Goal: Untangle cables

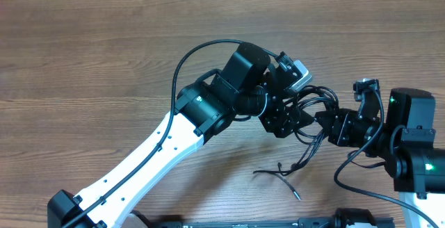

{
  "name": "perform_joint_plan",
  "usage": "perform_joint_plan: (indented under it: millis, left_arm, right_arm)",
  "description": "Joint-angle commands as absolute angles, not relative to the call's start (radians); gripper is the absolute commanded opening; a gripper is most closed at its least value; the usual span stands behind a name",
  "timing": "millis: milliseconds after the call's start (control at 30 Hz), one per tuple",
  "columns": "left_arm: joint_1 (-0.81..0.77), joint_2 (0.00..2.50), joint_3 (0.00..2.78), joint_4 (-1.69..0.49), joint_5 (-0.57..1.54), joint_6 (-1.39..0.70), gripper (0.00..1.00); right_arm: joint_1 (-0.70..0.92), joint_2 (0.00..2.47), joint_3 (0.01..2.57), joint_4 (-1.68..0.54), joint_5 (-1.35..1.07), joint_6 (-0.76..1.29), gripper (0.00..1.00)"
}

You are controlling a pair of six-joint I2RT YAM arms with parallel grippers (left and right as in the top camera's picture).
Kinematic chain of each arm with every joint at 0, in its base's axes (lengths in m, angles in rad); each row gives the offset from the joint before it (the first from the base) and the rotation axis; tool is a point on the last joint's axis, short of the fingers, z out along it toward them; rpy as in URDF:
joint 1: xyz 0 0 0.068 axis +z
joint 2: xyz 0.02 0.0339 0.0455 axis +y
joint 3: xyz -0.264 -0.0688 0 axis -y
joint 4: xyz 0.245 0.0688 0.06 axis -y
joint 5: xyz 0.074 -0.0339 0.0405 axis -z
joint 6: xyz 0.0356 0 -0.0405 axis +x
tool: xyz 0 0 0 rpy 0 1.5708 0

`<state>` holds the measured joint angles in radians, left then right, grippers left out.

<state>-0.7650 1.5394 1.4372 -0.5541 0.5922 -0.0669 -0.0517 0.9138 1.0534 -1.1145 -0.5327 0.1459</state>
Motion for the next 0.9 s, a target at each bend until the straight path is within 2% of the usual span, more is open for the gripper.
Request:
perform_joint_plan:
  millis: [0, 133, 167, 200, 233, 267, 300, 333, 367, 400, 433, 467, 500, 533, 633, 833, 867]
  left_arm:
    - [-0.762, 1.545, 1.455, -0.552, 0.565, -0.048, 0.76]
    - [-0.762, 1.545, 1.455, -0.548, 0.566, -0.048, 0.56]
    - [-0.763, 1.545, 1.455, -0.548, 0.566, -0.048, 0.45]
    - [-0.764, 1.545, 1.455, -0.548, 0.567, -0.048, 0.39]
    - [-0.765, 1.545, 1.455, -0.548, 0.569, -0.048, 0.29]
    - [-0.767, 1.545, 1.455, -0.548, 0.569, -0.048, 0.25]
    - [-0.769, 1.545, 1.455, -0.549, 0.569, -0.047, 0.09]
    - [-0.769, 1.545, 1.455, -0.549, 0.569, -0.047, 0.04]
    - [-0.769, 1.545, 1.455, -0.549, 0.569, -0.047, 0.04]
    - [-0.769, 1.545, 1.455, -0.549, 0.568, -0.047, 0.04]
    - [-0.767, 1.545, 1.455, -0.549, 0.565, -0.047, 0.04]
    - [-0.764, 1.545, 1.455, -0.549, 0.563, -0.047, 0.04]
    - [-0.76, 1.545, 1.455, -0.551, 0.548, -0.049, 0.04]
    - [-0.759, 1.545, 1.455, -0.555, 0.528, -0.054, 0.04]
    - [-0.751, 1.545, 1.455, -0.573, 0.438, -0.115, 0.04]
    - [-0.75, 1.545, 1.455, -0.58, 0.438, -0.153, 0.04]
    - [-0.75, 1.544, 1.455, -0.58, 0.439, -0.168, 0.04]
  right_arm:
    - [-0.054, 0.91, 1.079, -1.101, -0.609, 0.149, 0.04]
    - [-0.054, 0.91, 1.079, -1.101, -0.644, 0.149, 0.04]
    - [-0.054, 0.91, 1.079, -1.097, -0.666, 0.149, 0.04]
    - [-0.054, 0.91, 1.079, -1.095, -0.668, 0.149, 0.04]
    - [-0.054, 0.91, 1.079, -1.091, -0.668, 0.148, 0.04]
    - [-0.054, 0.91, 1.079, -1.09, -0.668, 0.149, 0.04]
    - [-0.054, 0.91, 1.079, -1.087, -0.667, 0.148, 0.04]
    - [-0.054, 0.91, 1.079, -1.086, -0.664, 0.149, 0.04]
    - [-0.054, 0.91, 1.079, -1.086, -0.659, 0.149, 0.06]
    - [-0.054, 0.91, 1.079, -1.09, -0.627, 0.149, 0.32]
    - [-0.054, 0.91, 1.079, -1.093, -0.612, 0.149, 0.49]
    - [-0.054, 0.91, 1.079, -1.102, -0.581, 0.149, 0.74]
    - [-0.054, 0.91, 1.079, -1.113, -0.551, 0.149, 0.91]
    - [-0.054, 0.91, 1.079, -1.127, -0.516, 0.149, 1.0]
    - [-0.054, 0.91, 1.079, -1.145, -0.482, 0.149, 1.0]
    - [-0.054, 0.91, 1.079, -1.139, -0.48, 0.149, 1.0]
    - [-0.054, 0.91, 1.079, -1.135, -0.471, 0.149, 0.9]
